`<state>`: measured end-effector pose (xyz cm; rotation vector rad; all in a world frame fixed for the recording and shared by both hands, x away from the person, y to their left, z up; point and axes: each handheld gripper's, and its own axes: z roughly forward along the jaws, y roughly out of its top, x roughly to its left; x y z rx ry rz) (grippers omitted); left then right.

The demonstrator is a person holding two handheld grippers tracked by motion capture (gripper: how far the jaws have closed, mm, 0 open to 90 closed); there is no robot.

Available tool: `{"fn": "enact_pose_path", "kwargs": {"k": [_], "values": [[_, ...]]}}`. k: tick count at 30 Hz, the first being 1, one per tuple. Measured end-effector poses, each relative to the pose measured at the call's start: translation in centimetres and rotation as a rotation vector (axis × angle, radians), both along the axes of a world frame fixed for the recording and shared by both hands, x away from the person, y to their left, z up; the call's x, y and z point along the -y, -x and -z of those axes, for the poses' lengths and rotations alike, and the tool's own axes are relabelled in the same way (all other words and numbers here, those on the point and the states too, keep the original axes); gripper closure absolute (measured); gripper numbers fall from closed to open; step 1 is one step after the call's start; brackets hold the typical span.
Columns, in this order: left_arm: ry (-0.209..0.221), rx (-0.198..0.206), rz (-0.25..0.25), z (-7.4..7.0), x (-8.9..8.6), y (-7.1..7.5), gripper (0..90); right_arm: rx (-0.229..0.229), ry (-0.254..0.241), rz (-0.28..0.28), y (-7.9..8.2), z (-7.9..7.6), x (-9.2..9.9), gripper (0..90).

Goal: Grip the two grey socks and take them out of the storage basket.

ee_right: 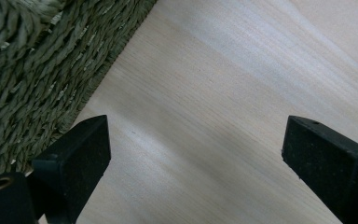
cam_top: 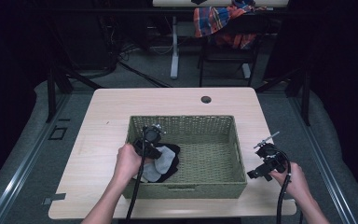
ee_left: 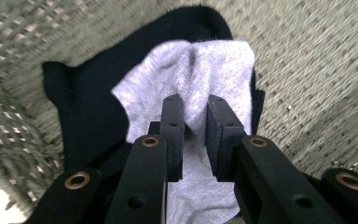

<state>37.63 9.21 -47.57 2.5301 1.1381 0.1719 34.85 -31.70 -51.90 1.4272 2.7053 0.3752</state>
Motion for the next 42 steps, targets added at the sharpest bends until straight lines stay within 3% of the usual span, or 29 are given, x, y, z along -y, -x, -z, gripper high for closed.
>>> {"fn": "enact_pose_path", "kwargs": {"k": [1,2,13,14,16,33,42], "values": [[0.006,0.002,-0.003,-0.2,-0.2,0.1,78.6,0.0,0.0,0.0,0.0,0.0,0.0,7.4],[0.022,0.018,-0.01,-0.7,-0.5,0.2,78.7,0.023,-0.032,0.033,0.2,0.3,-0.1,7.4],[0.063,0.075,-0.025,-2.8,-2.3,0.8,78.8,0.018,-0.02,0.023,0.1,0.1,-0.1,7.4],[0.078,0.084,-0.03,-3.2,-2.5,0.9,78.8,0.038,-0.038,0.046,0.3,0.3,-0.2,7.4],[0.09,0.096,-0.032,-3.6,-2.8,1.0,78.9,0.024,-0.023,0.027,0.2,0.1,-0.2,7.4],[0.146,0.146,-0.064,-5.8,-4.8,1.2,79.1,0.018,-0.036,0.039,0.2,0.4,-0.1,7.5],[0.177,0.192,-0.088,-7.5,-6.1,1.6,79.0,0.016,-0.024,0.032,0.2,0.3,-0.1,7.5]]}}
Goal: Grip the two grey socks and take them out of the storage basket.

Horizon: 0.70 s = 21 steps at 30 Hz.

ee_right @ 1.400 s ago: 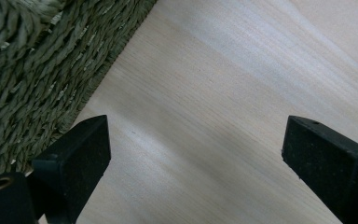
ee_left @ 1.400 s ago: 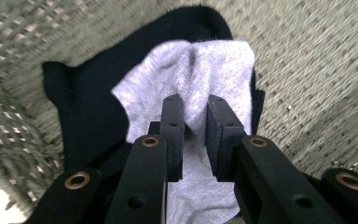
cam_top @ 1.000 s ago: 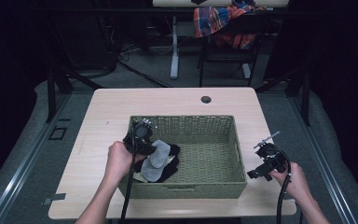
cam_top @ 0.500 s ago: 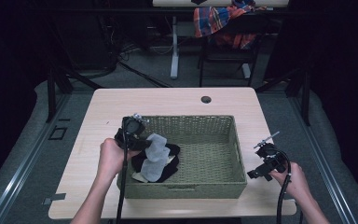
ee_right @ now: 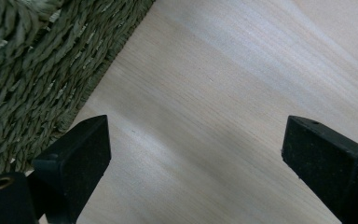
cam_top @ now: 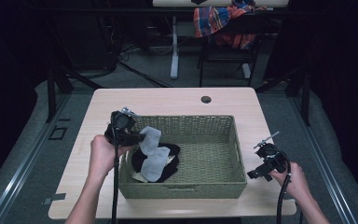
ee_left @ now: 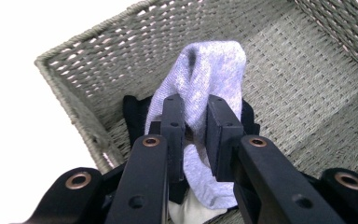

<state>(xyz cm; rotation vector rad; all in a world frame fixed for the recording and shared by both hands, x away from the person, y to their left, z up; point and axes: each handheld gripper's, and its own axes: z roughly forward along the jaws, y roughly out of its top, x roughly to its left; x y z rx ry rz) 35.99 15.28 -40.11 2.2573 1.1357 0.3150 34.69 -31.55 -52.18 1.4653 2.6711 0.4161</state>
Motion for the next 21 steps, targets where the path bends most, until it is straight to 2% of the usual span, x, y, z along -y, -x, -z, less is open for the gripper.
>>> {"fn": "enact_pose_path", "kwargs": {"k": [1,2,4,11,21], "values": [[0.004,0.005,-0.005,-0.2,-0.2,0.0,79.0,0.0,-0.007,0.004,0.0,0.0,0.0,7.6],[0.007,0.006,-0.01,-0.3,-0.4,0.1,79.1,-0.006,0.012,-0.008,-0.1,0.0,0.0,7.6],[0.02,0.018,-0.024,-0.8,-1.0,0.2,79.0,-0.003,-0.002,-0.001,0.0,0.0,0.0,7.6],[0.028,0.035,-0.04,-1.7,-2.2,0.5,79.0,-0.005,0.01,-0.006,-0.1,0.0,0.1,7.6],[0.049,0.068,-0.113,-2.7,-5.0,1.0,78.9,-0.001,0.004,0.0,0.0,0.0,0.0,7.6]]}}
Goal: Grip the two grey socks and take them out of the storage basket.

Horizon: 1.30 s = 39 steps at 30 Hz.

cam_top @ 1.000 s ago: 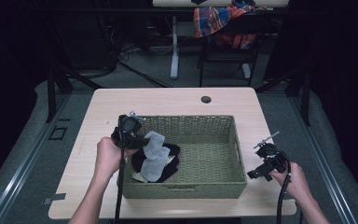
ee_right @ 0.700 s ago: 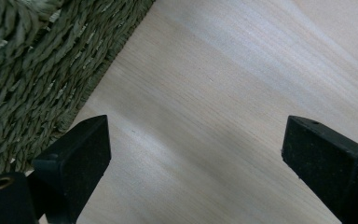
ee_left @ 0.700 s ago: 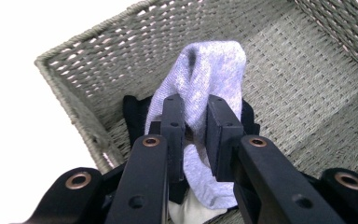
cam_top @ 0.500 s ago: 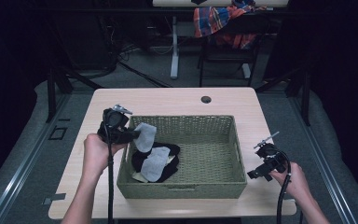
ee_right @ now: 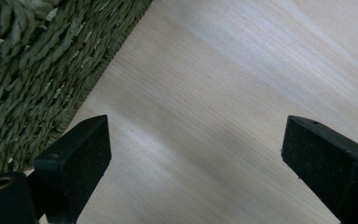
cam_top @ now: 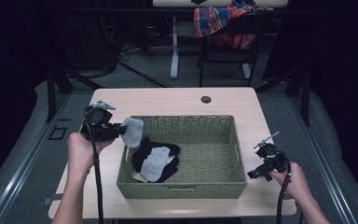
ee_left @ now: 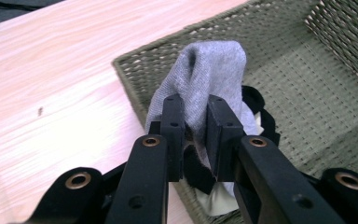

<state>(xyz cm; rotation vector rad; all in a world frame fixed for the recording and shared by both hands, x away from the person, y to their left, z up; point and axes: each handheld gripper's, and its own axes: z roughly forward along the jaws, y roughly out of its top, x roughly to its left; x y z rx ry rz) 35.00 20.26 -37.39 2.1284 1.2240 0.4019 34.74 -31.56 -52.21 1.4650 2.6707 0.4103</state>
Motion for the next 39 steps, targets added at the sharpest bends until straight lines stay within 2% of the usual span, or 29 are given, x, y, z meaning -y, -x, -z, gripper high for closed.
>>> {"fn": "enact_pose_path", "kwargs": {"k": [4,5,6,7,11,13,17,19,20,21,29,34,35,36,37,38,39], "values": [[0.005,0.012,-0.035,-0.4,-1.4,0.2,78.9,-0.004,0.006,-0.002,0.0,0.0,0.0,7.7],[0.012,0.016,-0.057,-0.4,-2.1,0.3,78.9,-0.005,0.006,-0.003,0.0,0.0,0.0,7.7],[0.012,0.016,-0.057,-0.4,-2.1,0.3,79.0,-0.005,0.006,-0.003,0.0,0.0,0.0,7.7],[0.016,0.015,-0.077,-0.4,-2.9,0.3,79.0,-0.005,0.006,-0.003,0.0,0.0,0.0,7.7],[0.019,0.009,-0.102,-0.3,-3.9,0.3,78.9,-0.009,0.007,-0.006,0.0,0.0,0.0,7.7],[0.016,0.007,-0.135,-0.1,-4.7,0.3,79.0,-0.014,0.01,0.002,0.0,0.0,0.0,7.8],[0.005,-0.006,-0.153,0.3,-5.3,0.2,78.9,-0.016,0.014,-0.001,0.0,0.0,0.0,7.7],[-0.004,-0.019,-0.186,1.1,-6.0,-0.1,79.0,-0.007,0.012,-0.006,0.0,0.0,0.0,7.8],[-0.004,-0.019,-0.186,1.1,-6.0,-0.1,79.0,-0.007,0.012,-0.006,0.0,0.0,0.0,7.8],[-0.002,-0.045,-0.2,1.7,-6.7,-0.4,79.0,-0.004,0.013,-0.005,0.0,0.0,0.0,7.8],[0.004,-0.092,-0.269,4.0,-8.8,-1.0,79.0,-0.007,0.013,-0.006,0.0,0.0,0.0,7.8],[0.027,-0.107,-0.285,5.1,-9.5,-1.3,79.0,-0.01,0.016,-0.01,0.0,0.0,0.0,7.8],[0.026,-0.115,-0.288,5.5,-9.7,-1.4,79.0,-0.015,0.019,-0.013,0.0,0.0,0.0,7.8],[0.019,-0.139,-0.291,6.2,-9.8,-1.7,78.9,0.006,-0.005,0.016,0.1,0.2,-0.1,7.8],[0.019,-0.139,-0.291,6.2,-9.8,-1.7,78.9,0.006,-0.005,0.016,0.1,0.2,-0.1,7.8],[0.016,-0.146,-0.292,6.6,-9.9,-1.8,78.9,0.006,-0.006,0.015,0.1,0.2,-0.1,7.8],[0.012,-0.163,-0.298,7.2,-10.0,-2.0,79.0,-0.015,0.016,-0.01,0.0,0.0,0.0,7.8]]}}
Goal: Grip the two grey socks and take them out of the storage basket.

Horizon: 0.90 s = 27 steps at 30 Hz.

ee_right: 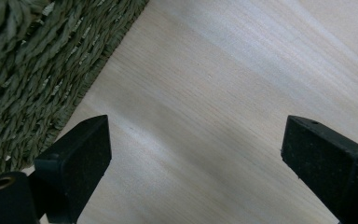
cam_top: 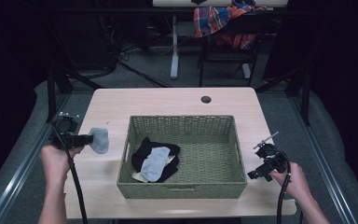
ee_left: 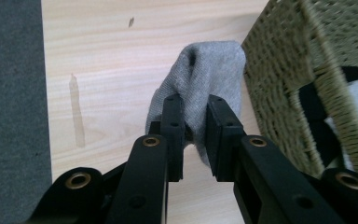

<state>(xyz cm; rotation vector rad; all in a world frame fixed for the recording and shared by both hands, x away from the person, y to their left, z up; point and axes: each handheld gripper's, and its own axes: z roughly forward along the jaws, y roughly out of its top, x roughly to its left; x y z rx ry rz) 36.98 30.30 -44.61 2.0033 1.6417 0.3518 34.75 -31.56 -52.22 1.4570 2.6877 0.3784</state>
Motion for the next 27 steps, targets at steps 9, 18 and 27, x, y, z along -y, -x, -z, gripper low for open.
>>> {"fn": "enact_pose_path", "kwargs": {"k": [9,18,27], "values": [[0.001,-0.037,-0.027,1.9,-0.7,-0.4,79.0,0.007,-0.027,0.015,0.1,0.2,-0.2,7.8],[-0.003,-0.081,-0.031,3.2,-0.8,-0.8,79.0,-0.01,0.018,-0.016,-0.1,0.1,-0.1,7.8],[-0.009,-0.119,-0.032,4.5,-0.9,-1.1,78.9,-0.009,0.0,-0.006,0.0,0.2,-0.1,7.8]]}}
